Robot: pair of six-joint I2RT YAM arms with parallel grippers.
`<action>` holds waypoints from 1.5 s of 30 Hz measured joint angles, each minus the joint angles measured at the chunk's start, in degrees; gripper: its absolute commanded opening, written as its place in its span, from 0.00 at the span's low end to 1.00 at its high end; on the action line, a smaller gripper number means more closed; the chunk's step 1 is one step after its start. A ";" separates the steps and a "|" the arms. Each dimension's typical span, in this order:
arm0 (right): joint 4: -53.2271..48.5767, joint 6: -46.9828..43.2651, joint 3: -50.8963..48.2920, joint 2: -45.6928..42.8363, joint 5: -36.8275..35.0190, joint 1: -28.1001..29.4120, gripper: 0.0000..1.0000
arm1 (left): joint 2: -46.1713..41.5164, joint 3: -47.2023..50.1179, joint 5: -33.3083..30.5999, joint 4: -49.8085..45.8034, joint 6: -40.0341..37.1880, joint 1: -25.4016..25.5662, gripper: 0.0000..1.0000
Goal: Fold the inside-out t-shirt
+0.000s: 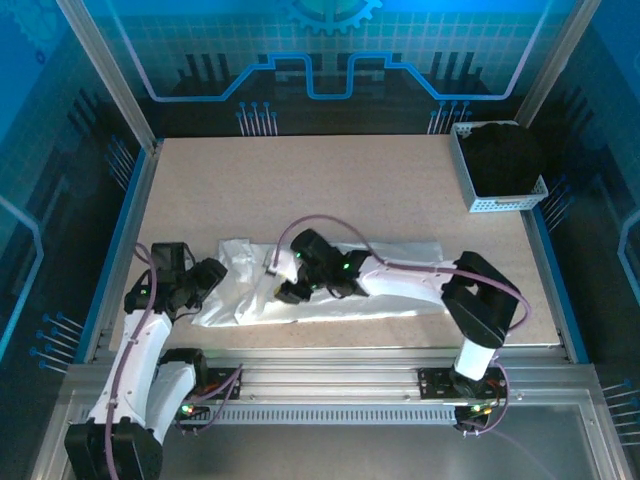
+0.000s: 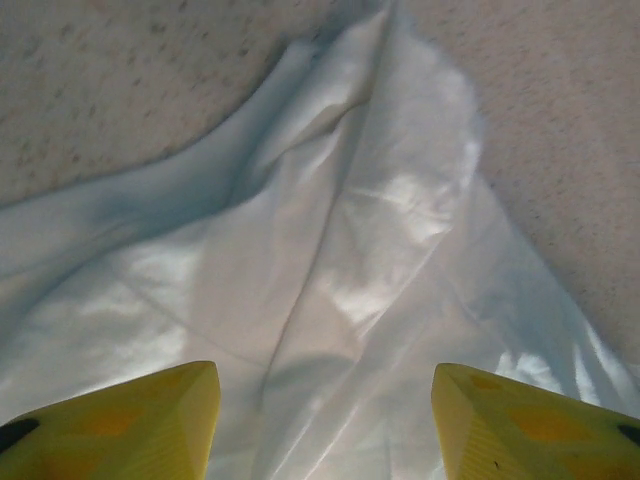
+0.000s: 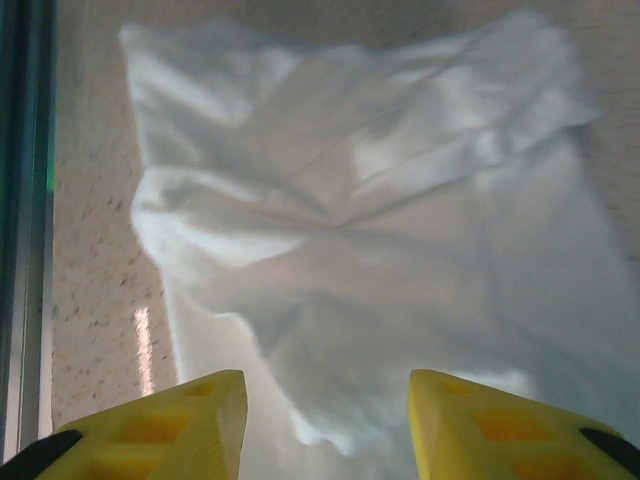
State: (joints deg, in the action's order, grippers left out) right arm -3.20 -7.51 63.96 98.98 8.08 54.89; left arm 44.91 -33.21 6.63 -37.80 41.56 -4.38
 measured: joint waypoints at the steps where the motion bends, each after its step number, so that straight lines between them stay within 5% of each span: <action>1: -0.04 1.55 0.33 -0.11 0.66 -1.42 0.41 | 1.25 -0.48 -0.44 1.42 -0.39 1.46 0.58; 6: -1.44 10.08 4.46 5.11 1.73 -4.13 0.32 | 15.39 -3.13 -2.38 10.05 -0.98 10.34 0.58; 13: -5.18 19.69 6.01 10.86 5.14 -4.59 0.40 | 26.38 -3.39 -6.97 16.50 -1.31 11.69 0.55; 19: -6.45 24.52 6.82 14.58 7.65 -4.55 0.30 | 31.17 -3.39 -7.28 21.22 -2.75 11.69 0.38; 22: -6.45 25.99 7.06 15.43 9.16 -4.52 0.13 | 33.51 -3.39 -7.52 22.82 -3.56 11.67 0.23; 26: -6.67 26.71 7.43 15.30 10.86 -4.26 0.07 | 35.10 -3.39 -8.41 23.89 -4.68 11.56 0.00; 30: -8.87 27.71 7.43 13.18 11.82 -4.20 0.02 | 35.19 -3.39 -9.22 24.46 -5.64 11.10 0.00; 39: -19.26 30.67 12.85 10.12 10.10 -2.43 0.07 | 34.75 -3.39 -9.97 24.41 -7.50 7.96 0.00; 45: -25.07 33.09 14.12 10.12 8.70 -1.55 0.27 | 34.58 -3.39 -10.82 24.41 -8.63 7.32 0.00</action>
State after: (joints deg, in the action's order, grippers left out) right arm -28.27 25.58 78.08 109.10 16.78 53.34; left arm 79.48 -36.60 -4.19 -13.39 32.93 2.94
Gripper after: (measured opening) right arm 0.214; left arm 0.053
